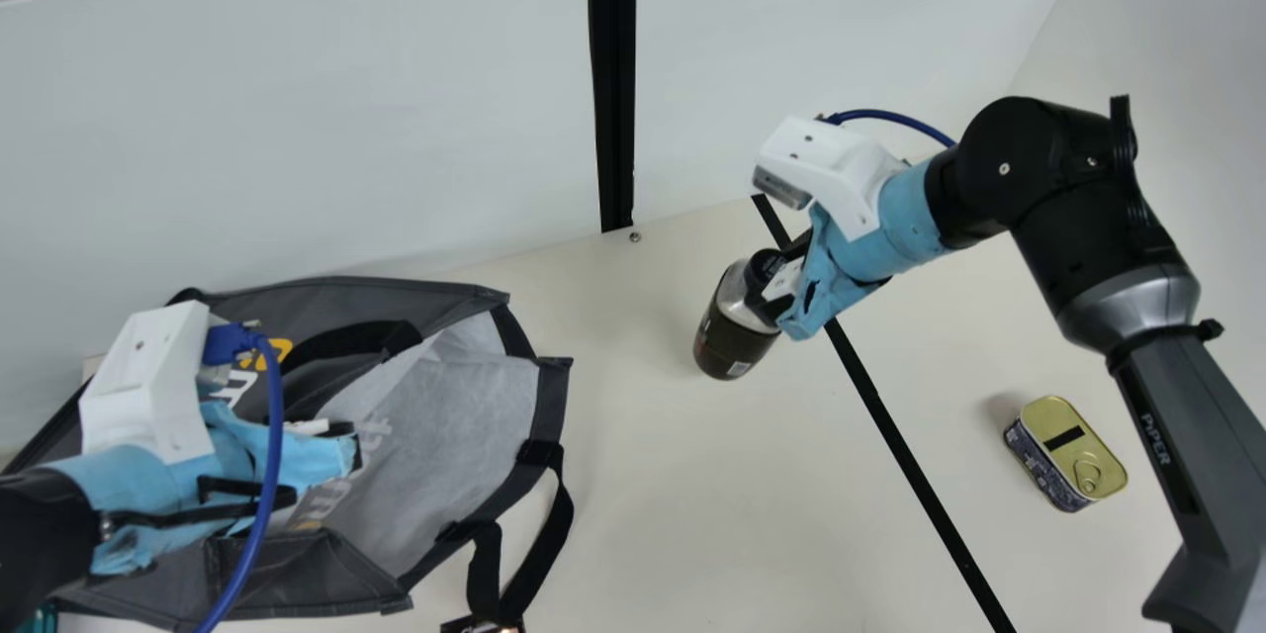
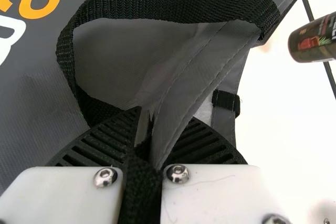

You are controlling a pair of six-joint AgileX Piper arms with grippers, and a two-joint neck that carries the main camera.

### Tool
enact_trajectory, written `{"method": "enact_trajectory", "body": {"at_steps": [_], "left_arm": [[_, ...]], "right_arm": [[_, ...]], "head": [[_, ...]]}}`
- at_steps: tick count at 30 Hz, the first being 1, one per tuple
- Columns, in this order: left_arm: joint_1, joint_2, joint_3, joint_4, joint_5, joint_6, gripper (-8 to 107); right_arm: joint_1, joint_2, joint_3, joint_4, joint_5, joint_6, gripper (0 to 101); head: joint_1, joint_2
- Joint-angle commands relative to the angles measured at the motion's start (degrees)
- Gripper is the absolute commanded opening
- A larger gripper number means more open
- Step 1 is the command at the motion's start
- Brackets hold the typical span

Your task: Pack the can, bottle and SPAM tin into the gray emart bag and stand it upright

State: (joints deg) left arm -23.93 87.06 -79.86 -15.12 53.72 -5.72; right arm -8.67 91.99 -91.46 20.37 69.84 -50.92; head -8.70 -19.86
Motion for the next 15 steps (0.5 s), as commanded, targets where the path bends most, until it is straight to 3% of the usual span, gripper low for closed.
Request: {"method": "enact_trajectory", "body": {"at_steps": [1, 15], "left_arm": [[0.0, 0.0, 0.0, 0.0, 0.0, 0.0, -8], [0.0, 0.0, 0.0, 0.0, 0.0, 0.0, -8]], "right_arm": [[0.9, -0.3, 0.8, 0.5, 0.1, -2.1, 0], [5.4, -3.6, 6.3, 3.1, 0.1, -10.0, 0]], "head": [[-1.3, -0.1], [-1.3, -0.1]]}}
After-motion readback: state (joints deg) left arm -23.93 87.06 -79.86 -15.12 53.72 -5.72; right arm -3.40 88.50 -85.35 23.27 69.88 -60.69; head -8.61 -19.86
